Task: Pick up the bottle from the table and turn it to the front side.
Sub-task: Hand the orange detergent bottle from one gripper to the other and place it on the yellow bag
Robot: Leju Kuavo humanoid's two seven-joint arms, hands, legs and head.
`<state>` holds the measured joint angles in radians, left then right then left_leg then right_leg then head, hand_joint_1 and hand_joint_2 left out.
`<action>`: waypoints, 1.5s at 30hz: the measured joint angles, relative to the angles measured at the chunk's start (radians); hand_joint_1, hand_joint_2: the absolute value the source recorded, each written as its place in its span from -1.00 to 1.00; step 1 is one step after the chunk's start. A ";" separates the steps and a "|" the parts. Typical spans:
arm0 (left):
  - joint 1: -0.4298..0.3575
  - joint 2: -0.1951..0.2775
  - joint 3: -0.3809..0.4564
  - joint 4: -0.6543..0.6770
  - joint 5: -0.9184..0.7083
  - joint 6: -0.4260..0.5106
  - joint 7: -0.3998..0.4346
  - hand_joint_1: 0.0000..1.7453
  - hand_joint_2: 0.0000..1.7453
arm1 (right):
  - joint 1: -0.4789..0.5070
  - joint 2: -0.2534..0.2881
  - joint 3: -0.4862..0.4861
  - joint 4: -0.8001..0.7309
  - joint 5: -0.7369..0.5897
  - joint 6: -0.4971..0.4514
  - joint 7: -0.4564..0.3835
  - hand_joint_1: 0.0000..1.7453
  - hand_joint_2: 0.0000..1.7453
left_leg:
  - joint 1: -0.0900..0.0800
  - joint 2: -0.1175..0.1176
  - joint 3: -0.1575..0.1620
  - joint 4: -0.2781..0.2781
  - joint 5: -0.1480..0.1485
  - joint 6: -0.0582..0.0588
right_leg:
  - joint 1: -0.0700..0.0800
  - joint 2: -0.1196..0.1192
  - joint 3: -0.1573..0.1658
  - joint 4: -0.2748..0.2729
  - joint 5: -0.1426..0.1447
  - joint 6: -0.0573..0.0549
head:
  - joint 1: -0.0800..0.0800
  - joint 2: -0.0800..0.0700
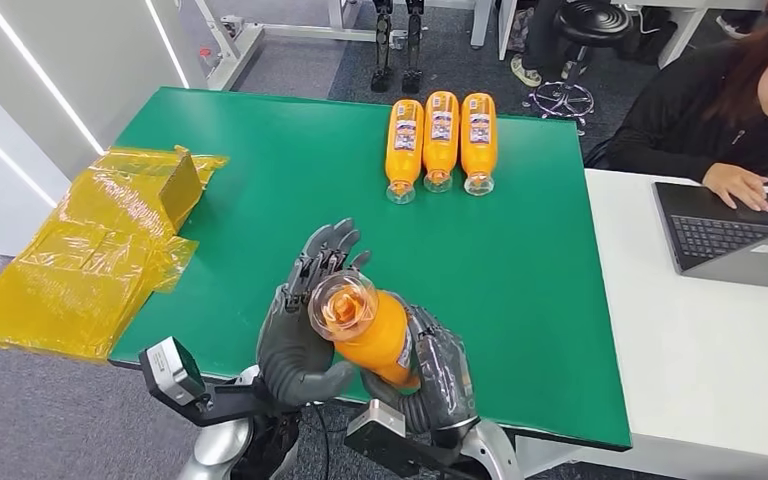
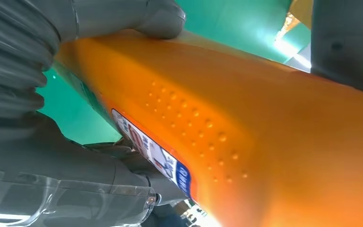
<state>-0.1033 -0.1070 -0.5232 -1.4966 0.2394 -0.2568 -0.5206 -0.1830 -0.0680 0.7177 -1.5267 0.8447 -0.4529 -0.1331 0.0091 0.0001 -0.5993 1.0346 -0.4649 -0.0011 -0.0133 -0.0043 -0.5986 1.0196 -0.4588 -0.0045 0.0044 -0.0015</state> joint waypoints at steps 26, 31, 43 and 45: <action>-0.028 0.013 0.017 0.117 -0.198 0.220 -0.046 1.00 1.00 | -0.033 0.010 0.028 0.125 -0.066 -0.016 -0.029 -1.00 1.00 | 0.000 0.000 0.000 0.000 0.000 0.000 | 0.000 0.000 0.000 0.000 0.000 0.000 | 0.000 0.000; -0.019 0.018 0.024 0.126 -0.212 0.242 -0.041 1.00 1.00 | -0.055 0.010 0.049 0.135 -0.080 -0.044 -0.044 -1.00 1.00 | 0.000 0.000 0.000 0.000 0.000 0.000 | 0.000 0.000 0.000 0.000 0.000 0.000 | 0.000 0.000; -0.033 0.043 0.037 0.131 -0.420 0.446 -0.034 1.00 1.00 | -0.050 0.011 0.060 0.138 -0.086 -0.084 -0.056 -1.00 1.00 | 0.000 0.000 0.000 0.000 0.000 0.000 | 0.000 0.000 0.000 0.000 0.000 0.000 | 0.000 0.000; -0.049 0.051 0.048 0.130 -0.511 0.515 -0.029 1.00 1.00 | -0.042 0.011 0.060 0.136 -0.087 -0.090 -0.059 -1.00 1.00 | 0.000 0.000 0.000 0.000 0.000 0.000 | 0.000 0.000 0.000 0.000 0.000 0.000 | 0.000 0.000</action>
<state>-0.1525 -0.0557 -0.4757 -1.3662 -0.2714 0.2580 -0.5500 -0.2253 -0.0573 0.7778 -1.3903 0.7581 -0.5431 -0.1917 0.0094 0.0000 -0.5994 1.0346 -0.4648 -0.0013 -0.0132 -0.0043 -0.5987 1.0197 -0.4588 -0.0046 0.0045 -0.0015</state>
